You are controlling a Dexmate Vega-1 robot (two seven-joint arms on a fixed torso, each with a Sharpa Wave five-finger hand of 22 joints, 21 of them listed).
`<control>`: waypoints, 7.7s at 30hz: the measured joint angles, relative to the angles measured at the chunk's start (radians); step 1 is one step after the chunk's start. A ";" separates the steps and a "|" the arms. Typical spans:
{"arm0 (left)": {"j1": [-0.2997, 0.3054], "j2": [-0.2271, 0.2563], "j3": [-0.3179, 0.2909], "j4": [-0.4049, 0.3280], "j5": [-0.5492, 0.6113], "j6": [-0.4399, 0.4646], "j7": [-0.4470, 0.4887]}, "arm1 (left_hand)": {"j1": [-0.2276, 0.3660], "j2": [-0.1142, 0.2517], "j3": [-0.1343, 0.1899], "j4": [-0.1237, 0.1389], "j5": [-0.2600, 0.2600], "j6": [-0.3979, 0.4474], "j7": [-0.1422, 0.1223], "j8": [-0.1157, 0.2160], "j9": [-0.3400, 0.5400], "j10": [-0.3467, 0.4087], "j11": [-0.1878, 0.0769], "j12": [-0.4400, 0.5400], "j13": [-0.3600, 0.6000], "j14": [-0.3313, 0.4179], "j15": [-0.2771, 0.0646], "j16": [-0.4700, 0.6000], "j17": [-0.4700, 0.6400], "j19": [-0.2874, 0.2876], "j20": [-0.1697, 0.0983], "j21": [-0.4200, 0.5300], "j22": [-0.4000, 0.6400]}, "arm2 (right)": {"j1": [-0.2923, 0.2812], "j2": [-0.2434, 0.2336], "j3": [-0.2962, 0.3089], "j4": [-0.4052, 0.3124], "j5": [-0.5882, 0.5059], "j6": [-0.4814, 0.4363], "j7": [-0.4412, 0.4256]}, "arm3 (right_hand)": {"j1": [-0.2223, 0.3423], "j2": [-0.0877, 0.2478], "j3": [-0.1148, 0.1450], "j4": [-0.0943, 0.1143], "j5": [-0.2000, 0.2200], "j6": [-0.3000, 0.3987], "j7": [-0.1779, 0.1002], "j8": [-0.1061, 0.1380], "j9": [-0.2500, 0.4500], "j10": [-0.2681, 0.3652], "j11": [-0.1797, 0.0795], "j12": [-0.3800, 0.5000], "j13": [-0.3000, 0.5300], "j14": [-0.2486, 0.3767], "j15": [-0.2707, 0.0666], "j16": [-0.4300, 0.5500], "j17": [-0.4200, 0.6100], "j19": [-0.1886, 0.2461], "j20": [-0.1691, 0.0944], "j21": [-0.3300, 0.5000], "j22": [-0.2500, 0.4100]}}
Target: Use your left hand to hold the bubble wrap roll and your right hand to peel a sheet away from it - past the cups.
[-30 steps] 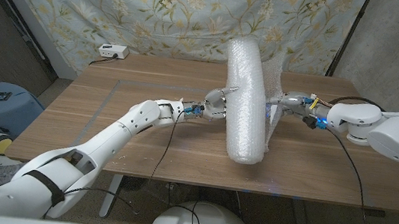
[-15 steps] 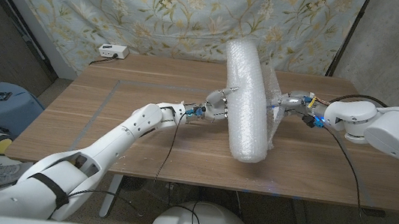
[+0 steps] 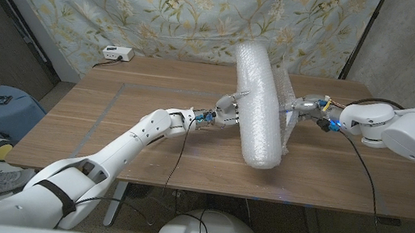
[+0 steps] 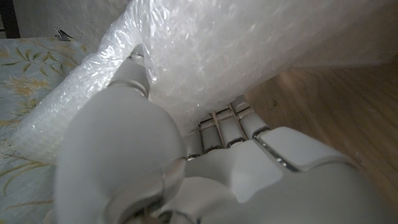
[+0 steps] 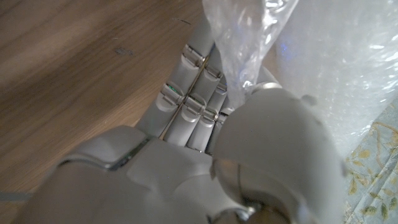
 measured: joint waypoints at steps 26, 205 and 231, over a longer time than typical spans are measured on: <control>-0.013 -0.043 -0.015 0.082 -0.009 0.013 -0.089 | -0.062 0.027 0.008 0.044 -0.027 -0.362 -0.014 -0.010 -0.020 -0.281 0.174 -0.190 -0.052 -0.231 0.164 -0.162 -0.092 -0.120 0.103 -0.045 -0.005 | 0.025 -0.025 -0.007 0.008 0.014 -0.045 0.015 | 0.021 0.002 -0.004 0.004 0.000 0.000 0.000 -0.002 0.001 -0.001 0.004 0.000 0.018 0.011 0.000 -0.011 0.027 0.000 0.000 0.031 0.000; 0.174 -0.313 -0.260 0.272 -0.246 -0.081 -0.241 | -0.282 -0.020 -0.147 0.072 -0.079 -0.575 -0.088 0.014 -0.034 -0.478 0.183 -0.286 -0.082 -0.400 0.262 -0.249 -0.199 -0.184 0.182 -0.196 -0.011 | 0.289 0.030 -0.202 0.048 -0.155 -0.401 0.042 | 0.072 0.027 -0.058 0.014 -0.015 -0.010 0.027 -0.013 0.033 0.006 0.015 -0.039 0.074 0.039 -0.003 -0.077 0.096 -0.072 0.003 0.221 -0.021; 0.205 -0.328 -0.272 0.243 -0.275 -0.109 -0.198 | -0.298 -0.006 -0.152 0.061 -0.108 -0.560 -0.099 0.001 -0.034 -0.471 0.178 -0.283 -0.086 -0.400 0.267 -0.250 -0.202 -0.170 0.196 -0.235 -0.011 | 0.325 0.053 -0.244 0.086 -0.191 -0.406 0.090 | 0.076 0.032 -0.060 0.015 -0.013 -0.010 0.026 -0.014 0.035 0.006 0.015 -0.047 0.079 0.039 -0.003 -0.081 0.096 -0.085 -0.002 0.244 -0.026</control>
